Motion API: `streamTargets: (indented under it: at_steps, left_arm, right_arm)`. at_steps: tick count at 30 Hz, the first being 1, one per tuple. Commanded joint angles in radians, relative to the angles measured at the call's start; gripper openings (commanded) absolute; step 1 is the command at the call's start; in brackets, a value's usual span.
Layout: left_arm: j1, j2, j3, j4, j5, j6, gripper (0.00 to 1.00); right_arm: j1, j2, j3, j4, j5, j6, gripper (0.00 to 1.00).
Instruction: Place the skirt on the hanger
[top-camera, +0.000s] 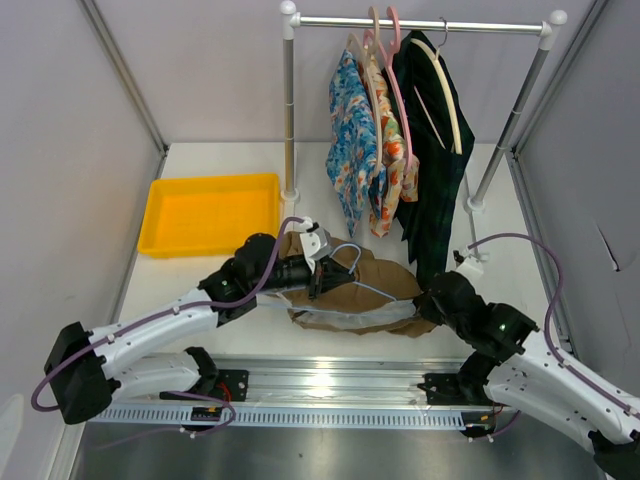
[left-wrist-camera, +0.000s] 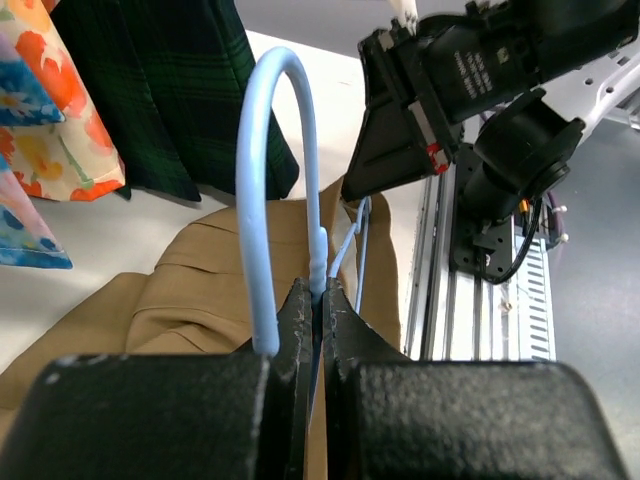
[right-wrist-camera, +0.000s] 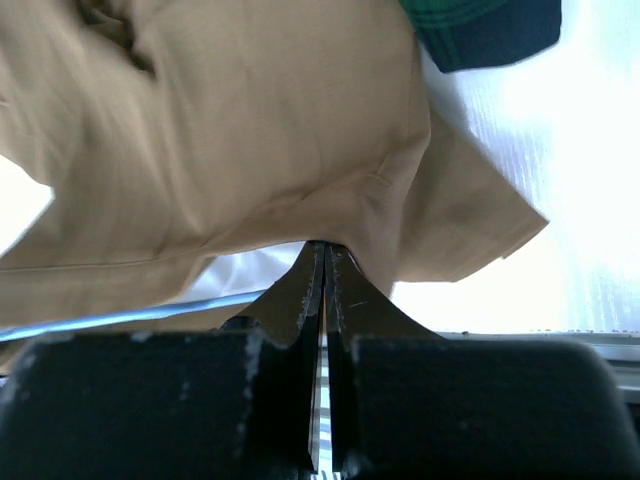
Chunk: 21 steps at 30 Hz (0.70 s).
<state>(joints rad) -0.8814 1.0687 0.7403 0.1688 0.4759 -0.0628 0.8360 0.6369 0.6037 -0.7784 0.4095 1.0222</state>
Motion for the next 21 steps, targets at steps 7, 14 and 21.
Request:
streamTargets:
  at_steps: [7, 14, 21]
  left_arm:
    - [-0.077, -0.095, -0.111, 0.274, -0.268, -0.034, 0.00]
    - [-0.114, -0.147, -0.151, 0.304, -0.407, -0.003, 0.00]
    - [-0.117, -0.174, -0.171, 0.353, -0.344, -0.025, 0.00]
  right_arm:
    - [-0.003, -0.013, 0.166, -0.062, 0.012, -0.053, 0.00]
    - [-0.002, -0.013, 0.191, -0.102, 0.032, -0.053, 0.00]
    - [-0.014, 0.023, 0.226, -0.128, 0.057, -0.074, 0.00]
